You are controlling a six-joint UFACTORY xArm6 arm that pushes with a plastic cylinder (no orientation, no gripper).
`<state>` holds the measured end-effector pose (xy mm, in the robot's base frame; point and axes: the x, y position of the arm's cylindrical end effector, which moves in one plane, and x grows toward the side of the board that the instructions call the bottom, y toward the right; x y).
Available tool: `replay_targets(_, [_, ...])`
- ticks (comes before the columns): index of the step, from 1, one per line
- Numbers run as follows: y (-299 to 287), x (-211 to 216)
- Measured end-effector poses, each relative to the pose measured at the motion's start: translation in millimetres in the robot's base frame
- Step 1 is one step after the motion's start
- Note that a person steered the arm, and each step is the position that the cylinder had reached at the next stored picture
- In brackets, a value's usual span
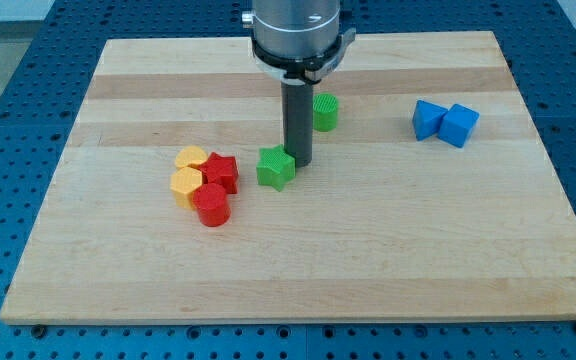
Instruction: Slide the green star to the right of the red circle
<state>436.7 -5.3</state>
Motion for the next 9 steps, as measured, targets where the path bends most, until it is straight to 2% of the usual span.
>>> replay_targets(3, [-3, -17])
replay_targets(5, [-37, 1])
replay_targets(9, [-31, 12])
